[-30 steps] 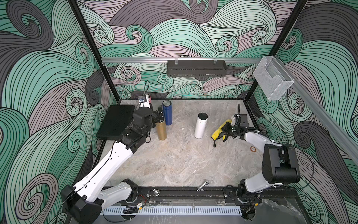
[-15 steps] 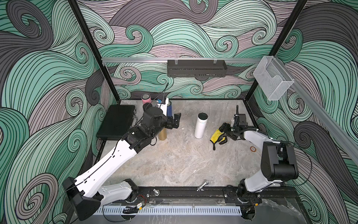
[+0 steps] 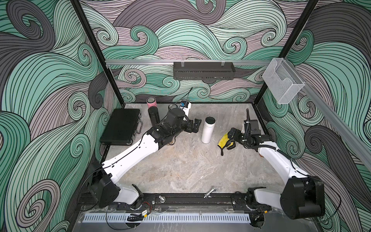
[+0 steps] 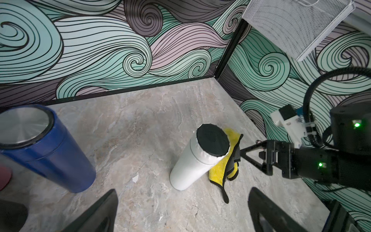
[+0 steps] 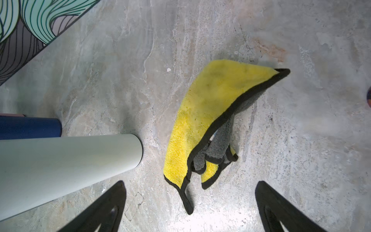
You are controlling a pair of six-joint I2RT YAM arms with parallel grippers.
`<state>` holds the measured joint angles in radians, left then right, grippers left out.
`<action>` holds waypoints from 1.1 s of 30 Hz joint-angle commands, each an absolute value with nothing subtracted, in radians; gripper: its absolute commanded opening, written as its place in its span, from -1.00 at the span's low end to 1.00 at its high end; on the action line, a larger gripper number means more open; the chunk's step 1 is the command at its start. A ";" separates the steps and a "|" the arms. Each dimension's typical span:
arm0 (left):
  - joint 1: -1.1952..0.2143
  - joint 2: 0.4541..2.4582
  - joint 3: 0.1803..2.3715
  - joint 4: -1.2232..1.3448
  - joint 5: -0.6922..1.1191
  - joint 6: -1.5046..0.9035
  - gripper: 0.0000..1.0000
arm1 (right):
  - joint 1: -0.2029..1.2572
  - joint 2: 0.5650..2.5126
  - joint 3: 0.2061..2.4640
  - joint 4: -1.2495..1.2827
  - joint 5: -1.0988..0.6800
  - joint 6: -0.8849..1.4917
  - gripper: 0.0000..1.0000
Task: Wipe the surface of the thermos
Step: Pick up the thermos from the center of the board.
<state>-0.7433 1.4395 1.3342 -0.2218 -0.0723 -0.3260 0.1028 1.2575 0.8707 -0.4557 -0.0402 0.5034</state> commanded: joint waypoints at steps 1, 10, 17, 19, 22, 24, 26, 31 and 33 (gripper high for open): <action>-0.775 1.497 1.372 -0.158 -0.007 -0.335 0.97 | 0.102 1.224 0.852 -0.456 -0.011 0.527 0.99; -0.856 1.623 1.251 0.151 -0.038 -0.256 0.96 | 0.081 1.239 0.823 -0.428 -0.063 0.502 0.98; -0.857 1.731 1.257 0.209 -0.133 -0.261 0.96 | 0.062 1.218 0.795 -0.397 -0.088 0.486 0.98; -0.857 1.761 1.266 0.223 -0.163 -0.258 0.96 | 0.057 1.223 0.800 -0.402 -0.094 0.483 0.98; -0.856 1.793 1.268 0.268 -0.178 -0.249 0.96 | 0.049 1.227 0.805 -0.397 -0.103 0.478 0.98; -0.856 1.811 1.278 0.283 -0.178 -0.242 0.96 | 0.045 1.231 0.810 -0.402 -0.109 0.474 0.98; -0.856 1.829 1.299 0.282 -0.179 -0.232 0.96 | 0.043 1.232 0.812 -0.401 -0.112 0.474 0.97; -0.852 1.876 1.353 0.264 -0.200 -0.206 0.91 | 0.037 1.239 0.812 -0.395 -0.117 0.478 0.97; -0.848 1.898 1.378 0.245 -0.206 -0.207 0.88 | 0.037 1.247 0.810 -0.389 -0.126 0.483 0.95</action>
